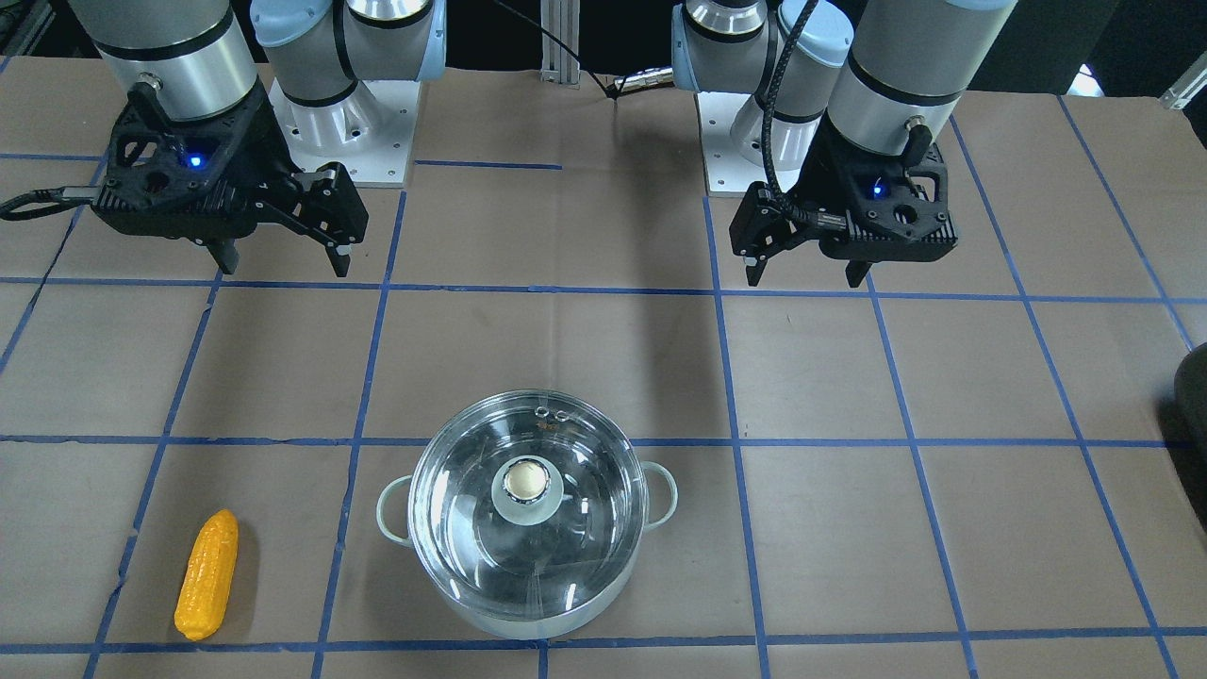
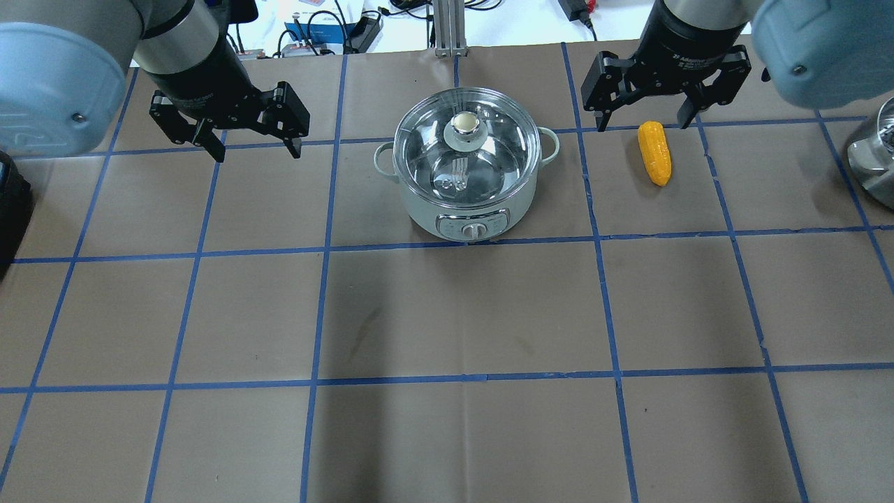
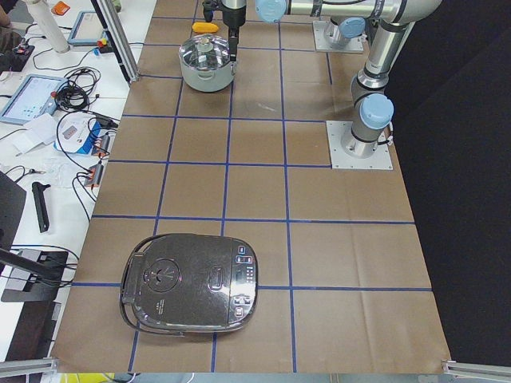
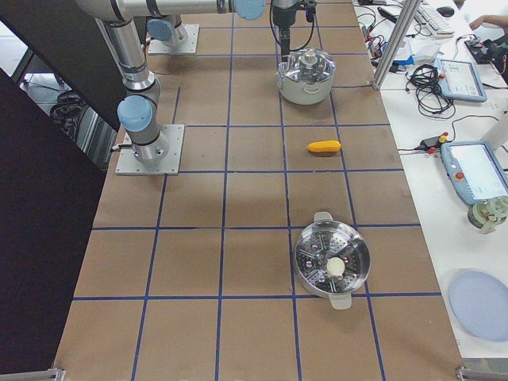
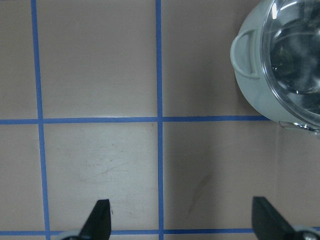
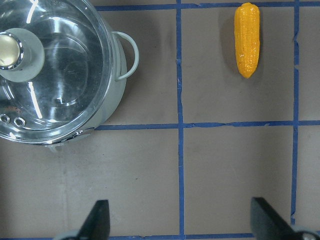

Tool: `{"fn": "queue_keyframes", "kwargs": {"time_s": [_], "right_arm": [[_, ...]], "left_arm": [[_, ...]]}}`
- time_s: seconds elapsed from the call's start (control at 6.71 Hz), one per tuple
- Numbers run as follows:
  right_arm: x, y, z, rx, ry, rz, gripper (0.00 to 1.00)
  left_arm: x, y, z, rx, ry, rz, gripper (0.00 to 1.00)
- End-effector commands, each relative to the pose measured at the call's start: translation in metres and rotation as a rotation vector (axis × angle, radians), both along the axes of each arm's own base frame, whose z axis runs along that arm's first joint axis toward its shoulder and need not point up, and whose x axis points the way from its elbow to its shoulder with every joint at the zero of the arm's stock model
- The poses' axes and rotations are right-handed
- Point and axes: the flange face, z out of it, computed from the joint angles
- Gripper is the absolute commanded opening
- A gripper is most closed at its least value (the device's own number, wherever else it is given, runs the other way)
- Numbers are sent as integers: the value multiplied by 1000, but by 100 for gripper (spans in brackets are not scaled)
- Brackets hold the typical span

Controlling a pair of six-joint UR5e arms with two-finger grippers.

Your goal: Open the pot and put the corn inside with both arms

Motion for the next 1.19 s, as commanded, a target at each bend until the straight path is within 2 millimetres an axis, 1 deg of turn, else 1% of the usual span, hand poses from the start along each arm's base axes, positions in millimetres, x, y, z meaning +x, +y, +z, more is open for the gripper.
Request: {"fn": "queue_keyframes", "kwargs": {"time_s": [0.0, 0.3, 0.45, 0.6, 0.74, 0.89, 1.04], "right_arm": [[0, 0, 0, 0, 0, 0, 100], [-1, -1, -1, 1, 0, -2, 100], [-10, -5, -3, 3, 3, -2, 100], [-39, -14, 2, -7, 7, -2, 100], [-80, -19, 2, 44, 8, 18, 100], [-110, -36, -13, 66, 4, -6, 100], [-141, -75, -46, 87, -8, -41, 100]], "left_arm": [[1, 0, 0, 0, 0, 1, 100], [-1, 0, -1, 2, 0, 0, 100], [0, -11, 0, 0, -9, 8, 100], [-13, -16, -1, -3, 23, 64, 100], [-56, -34, -18, -20, 87, 98, 100], [-110, -58, -38, -51, 103, 106, 100], [-155, -89, -55, -75, 128, 123, 100]]}}
